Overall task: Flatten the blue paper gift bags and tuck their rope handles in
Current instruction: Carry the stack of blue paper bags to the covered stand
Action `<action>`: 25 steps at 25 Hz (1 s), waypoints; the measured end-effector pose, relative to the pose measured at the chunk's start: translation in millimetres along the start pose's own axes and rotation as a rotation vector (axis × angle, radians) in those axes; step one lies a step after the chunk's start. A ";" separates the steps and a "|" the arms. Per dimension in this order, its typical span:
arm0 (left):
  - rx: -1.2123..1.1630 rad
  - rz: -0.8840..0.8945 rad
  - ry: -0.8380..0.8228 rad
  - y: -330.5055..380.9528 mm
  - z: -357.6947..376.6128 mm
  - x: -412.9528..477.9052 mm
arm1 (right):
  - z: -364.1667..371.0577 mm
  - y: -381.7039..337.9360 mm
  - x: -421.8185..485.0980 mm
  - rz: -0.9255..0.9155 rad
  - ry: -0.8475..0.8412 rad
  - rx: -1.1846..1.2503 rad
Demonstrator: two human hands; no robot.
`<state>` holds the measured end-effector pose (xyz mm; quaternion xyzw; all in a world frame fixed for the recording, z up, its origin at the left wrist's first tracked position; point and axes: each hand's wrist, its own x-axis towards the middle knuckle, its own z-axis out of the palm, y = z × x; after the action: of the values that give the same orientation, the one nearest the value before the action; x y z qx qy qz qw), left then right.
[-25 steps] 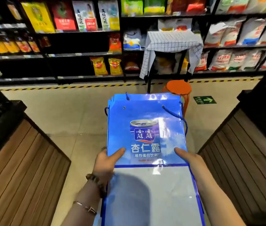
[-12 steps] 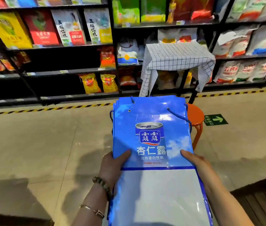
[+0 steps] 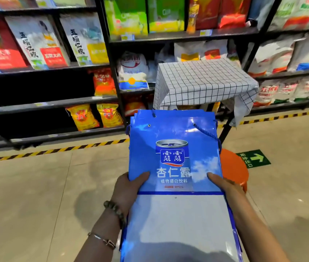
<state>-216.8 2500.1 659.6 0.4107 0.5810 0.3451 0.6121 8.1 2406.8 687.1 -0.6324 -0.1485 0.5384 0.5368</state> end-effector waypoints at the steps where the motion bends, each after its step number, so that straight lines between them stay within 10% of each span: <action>1: -0.002 0.004 -0.003 13.9 12.1 31.6 | 4.3 -16.5 31.5 0.008 0.009 -0.008; 25: -0.032 -0.132 -0.249 238.9 221.1 560.3 | 72.5 -304.6 519.4 0.025 0.355 -0.064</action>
<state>64.9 3083.1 633.0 0.4014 0.5207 0.2595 0.7074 261.4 2957.9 683.0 -0.7361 -0.0603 0.4199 0.5275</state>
